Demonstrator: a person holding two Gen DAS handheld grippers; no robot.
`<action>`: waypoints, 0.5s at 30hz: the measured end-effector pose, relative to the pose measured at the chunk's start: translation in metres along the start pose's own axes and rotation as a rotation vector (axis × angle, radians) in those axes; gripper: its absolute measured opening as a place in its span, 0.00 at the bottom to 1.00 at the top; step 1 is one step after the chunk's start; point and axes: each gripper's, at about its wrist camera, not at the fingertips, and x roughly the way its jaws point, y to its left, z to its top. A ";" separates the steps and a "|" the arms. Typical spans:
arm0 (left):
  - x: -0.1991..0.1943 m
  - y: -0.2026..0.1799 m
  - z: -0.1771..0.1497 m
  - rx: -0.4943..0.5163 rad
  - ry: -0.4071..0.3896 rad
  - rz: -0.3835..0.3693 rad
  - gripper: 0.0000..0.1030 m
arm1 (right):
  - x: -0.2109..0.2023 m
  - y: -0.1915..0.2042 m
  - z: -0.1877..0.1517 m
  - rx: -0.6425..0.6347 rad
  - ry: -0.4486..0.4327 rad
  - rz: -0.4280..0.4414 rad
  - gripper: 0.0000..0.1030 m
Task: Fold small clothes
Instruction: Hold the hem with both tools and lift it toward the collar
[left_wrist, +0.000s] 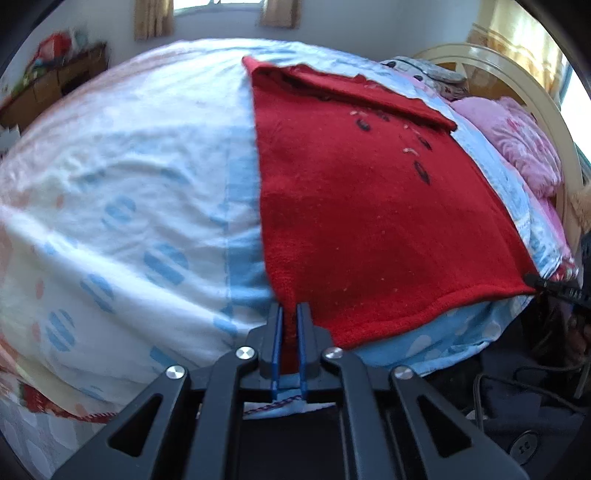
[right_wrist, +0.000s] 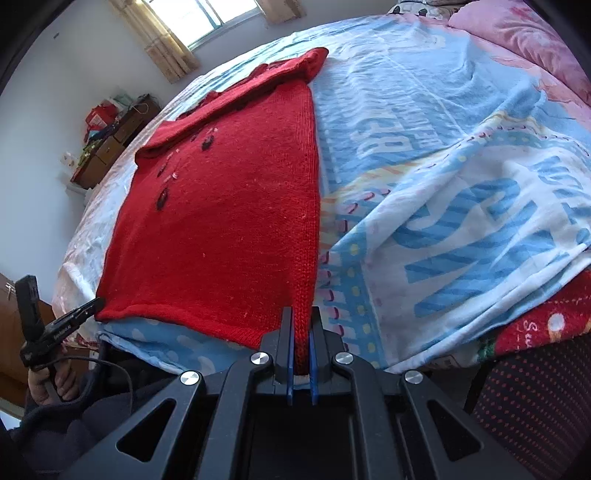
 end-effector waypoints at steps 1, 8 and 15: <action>-0.004 -0.004 0.001 0.027 -0.021 0.014 0.07 | -0.001 -0.002 0.001 0.008 -0.005 0.007 0.05; -0.017 -0.006 0.008 0.071 -0.079 0.059 0.06 | -0.007 -0.005 0.001 0.035 -0.036 0.032 0.05; -0.020 -0.010 0.012 0.104 -0.089 0.111 0.04 | -0.018 -0.007 0.003 0.062 -0.092 0.072 0.05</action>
